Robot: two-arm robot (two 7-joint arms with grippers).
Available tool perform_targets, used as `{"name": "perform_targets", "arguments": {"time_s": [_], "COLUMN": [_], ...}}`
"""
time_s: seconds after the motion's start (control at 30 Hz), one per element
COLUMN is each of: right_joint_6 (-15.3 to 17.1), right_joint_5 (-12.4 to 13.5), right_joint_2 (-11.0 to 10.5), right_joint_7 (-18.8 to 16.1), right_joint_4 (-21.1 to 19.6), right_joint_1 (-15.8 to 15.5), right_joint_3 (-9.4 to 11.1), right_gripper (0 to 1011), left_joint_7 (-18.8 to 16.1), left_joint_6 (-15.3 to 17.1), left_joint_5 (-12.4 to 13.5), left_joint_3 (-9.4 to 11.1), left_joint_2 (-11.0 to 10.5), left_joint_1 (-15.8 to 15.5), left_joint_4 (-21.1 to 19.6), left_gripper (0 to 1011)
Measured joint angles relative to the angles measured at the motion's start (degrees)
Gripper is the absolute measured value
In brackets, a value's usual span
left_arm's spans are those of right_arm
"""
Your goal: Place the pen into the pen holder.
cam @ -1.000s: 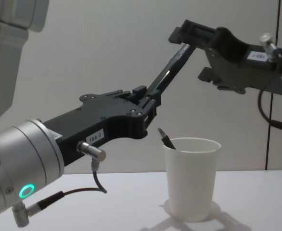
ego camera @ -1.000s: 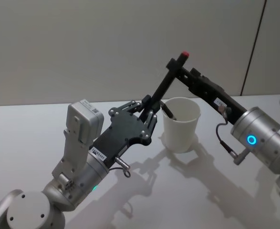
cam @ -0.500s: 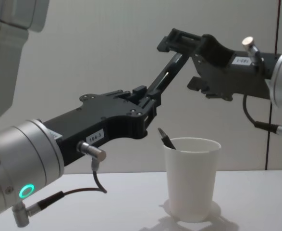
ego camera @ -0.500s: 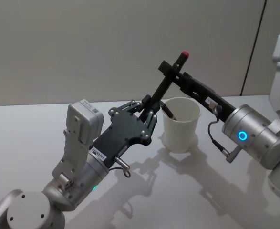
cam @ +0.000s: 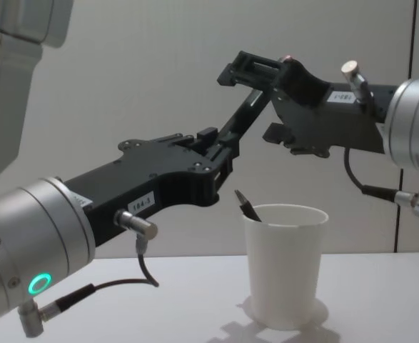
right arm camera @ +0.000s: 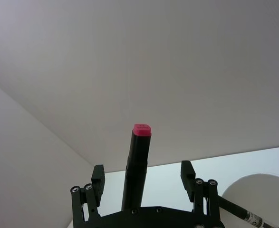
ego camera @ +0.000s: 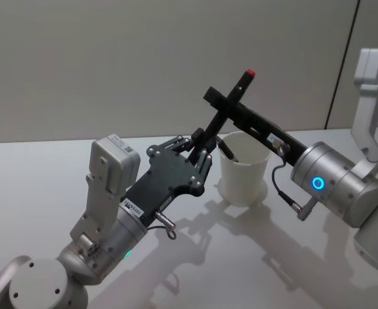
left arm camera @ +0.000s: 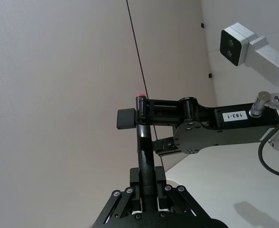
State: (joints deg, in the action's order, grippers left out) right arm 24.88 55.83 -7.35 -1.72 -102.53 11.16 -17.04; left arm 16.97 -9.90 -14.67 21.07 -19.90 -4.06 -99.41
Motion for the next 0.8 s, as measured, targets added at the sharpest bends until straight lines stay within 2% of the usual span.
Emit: {"name": "perform_targets", "arguments": {"time_s": [0.47,0.63,0.8], "right_joint_6": [0.0,0.0,0.0], "right_joint_5": [0.8,0.9,1.1], "right_joint_2": [0.0,0.0,0.0], "right_joint_7": [-0.2,-0.2,-0.2], "right_joint_4": [0.4,0.5,0.5], "right_joint_1": [0.3,0.3,0.4], "right_joint_3": [-0.7,-0.7,-0.8], "right_gripper": [994,907,759], "left_joint_7": [0.0,0.0,0.0], "left_joint_6": [0.0,0.0,0.0], "left_joint_5": [0.0,0.0,0.0], "left_joint_3": [0.0,0.0,0.0], "left_joint_2": [0.0,0.0,0.0], "left_joint_1": [0.0,0.0,0.0], "left_joint_4": [0.0,0.0,0.0], "left_gripper": [185,185,185]}}
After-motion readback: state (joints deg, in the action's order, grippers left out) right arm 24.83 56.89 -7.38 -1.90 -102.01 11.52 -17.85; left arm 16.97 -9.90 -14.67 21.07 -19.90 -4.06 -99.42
